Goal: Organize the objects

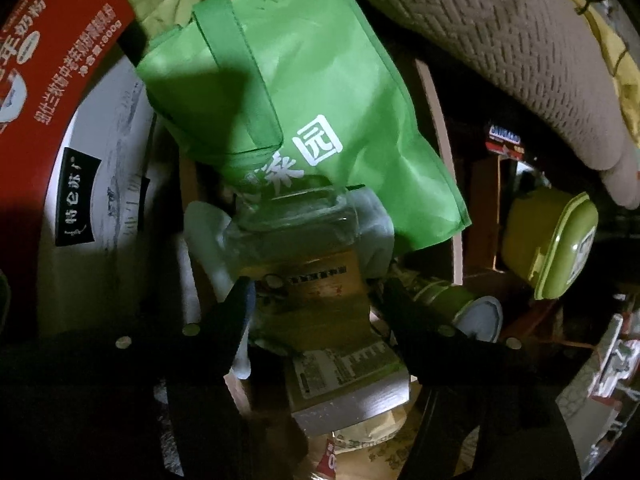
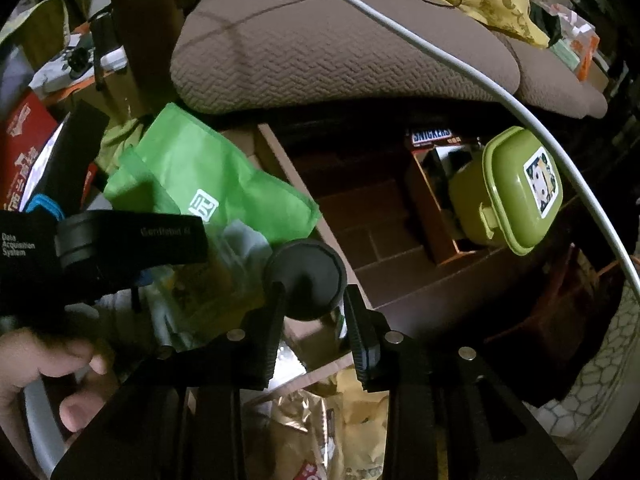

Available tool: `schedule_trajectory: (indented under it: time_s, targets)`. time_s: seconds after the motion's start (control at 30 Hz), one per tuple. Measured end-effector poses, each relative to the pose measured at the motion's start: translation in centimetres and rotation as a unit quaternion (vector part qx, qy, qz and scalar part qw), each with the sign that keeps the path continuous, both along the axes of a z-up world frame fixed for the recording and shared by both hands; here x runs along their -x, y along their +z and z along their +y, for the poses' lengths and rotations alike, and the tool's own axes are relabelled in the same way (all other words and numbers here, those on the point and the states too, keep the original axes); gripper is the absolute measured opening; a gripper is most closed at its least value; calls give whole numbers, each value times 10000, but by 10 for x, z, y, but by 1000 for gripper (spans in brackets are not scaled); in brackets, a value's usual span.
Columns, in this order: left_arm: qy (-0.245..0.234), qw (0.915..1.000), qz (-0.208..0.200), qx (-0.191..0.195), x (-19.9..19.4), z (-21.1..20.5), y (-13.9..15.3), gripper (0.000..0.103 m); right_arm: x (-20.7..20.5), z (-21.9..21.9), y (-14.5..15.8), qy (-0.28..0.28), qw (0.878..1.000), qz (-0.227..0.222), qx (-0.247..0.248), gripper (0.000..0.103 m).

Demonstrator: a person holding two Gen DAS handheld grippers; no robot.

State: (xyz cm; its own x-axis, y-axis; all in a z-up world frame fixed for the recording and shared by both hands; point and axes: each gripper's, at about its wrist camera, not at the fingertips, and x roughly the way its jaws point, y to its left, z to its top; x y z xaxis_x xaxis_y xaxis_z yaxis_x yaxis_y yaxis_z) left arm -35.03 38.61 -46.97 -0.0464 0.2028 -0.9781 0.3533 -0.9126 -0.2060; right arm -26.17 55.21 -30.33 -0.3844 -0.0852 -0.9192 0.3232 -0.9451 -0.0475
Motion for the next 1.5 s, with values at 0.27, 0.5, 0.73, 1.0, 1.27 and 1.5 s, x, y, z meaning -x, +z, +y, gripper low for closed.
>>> schedule_trajectory:
  time_s: [0.27,0.5,0.73,1.0,1.27,1.5]
  targets:
    - [-32,9992,374,151,-8,-9,27,65,-8,-12,15,82,9999,-22,-78,35]
    - [-566,9959,654,254,-23,0,55,65,-23,-12,42,-101,9996,-162,-213,35]
    - [-740,9845,1490,559,-47,-12,108,65,-49,-7,65,-228,9992,-223,-236,35]
    - [-1163,9592,2518,554,-90,-15,178,65,-78,-6,86,-535,9979,-297,-209,40]
    - [-1953,9501,2370,550,-116,-6,223,65,-96,-21,91,-312,9985,-365,-262,44]
    - [-2092,9492,2255,666,-125,2,255,71,-90,-6,100,-615,9971,-450,-79,48]
